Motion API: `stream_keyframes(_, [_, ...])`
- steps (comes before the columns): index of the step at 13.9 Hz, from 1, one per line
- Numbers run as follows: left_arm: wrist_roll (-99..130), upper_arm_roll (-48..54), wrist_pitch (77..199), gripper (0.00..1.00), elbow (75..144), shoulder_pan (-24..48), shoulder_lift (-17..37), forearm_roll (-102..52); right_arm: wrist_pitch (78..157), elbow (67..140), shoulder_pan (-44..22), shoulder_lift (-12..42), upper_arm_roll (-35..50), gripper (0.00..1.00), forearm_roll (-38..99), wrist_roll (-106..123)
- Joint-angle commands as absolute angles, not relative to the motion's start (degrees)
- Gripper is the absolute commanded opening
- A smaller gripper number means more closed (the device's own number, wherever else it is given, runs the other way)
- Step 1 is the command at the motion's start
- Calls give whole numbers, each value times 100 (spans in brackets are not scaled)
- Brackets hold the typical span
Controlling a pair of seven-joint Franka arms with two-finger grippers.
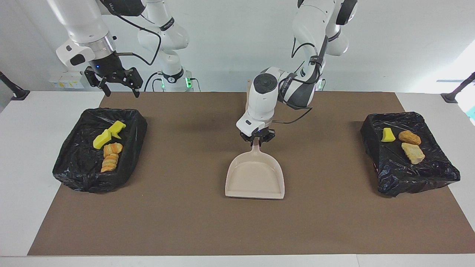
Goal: Sweep and dump trash in bin
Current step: 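Bring the empty dustpan to the table center with the left gripper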
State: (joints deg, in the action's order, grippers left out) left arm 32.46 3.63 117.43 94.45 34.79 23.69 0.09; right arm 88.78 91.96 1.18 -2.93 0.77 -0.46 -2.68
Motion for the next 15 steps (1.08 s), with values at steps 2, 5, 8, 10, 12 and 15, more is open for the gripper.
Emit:
stream_keyframes(2, [3401,255,12022,0,9281,3568,2505,70,8798,9220,202,-352,132,100,53,-343])
stream_keyframes(5, [3463,255,12111,0,9272,3498,2522,70,8798,9220,202,-352,132,100,62,-343])
stream_keyframes(8, [3454,255,12296,20,9290,3463,2549,70,8798,9220,202,-352,132,100,61,-343])
stream_keyframes(10, [3428,255,12296,28,9325,3454,2549,79,8798,9220,202,-352,132,100,61,-343])
stream_keyframes(12, [3419,255,12287,28,9378,3454,2540,79,8798,9220,202,-352,132,100,53,-343])
stream_keyframes(15, [3384,264,12278,41,9492,3393,2523,62,8798,9220,202,-352,132,100,61,-343])
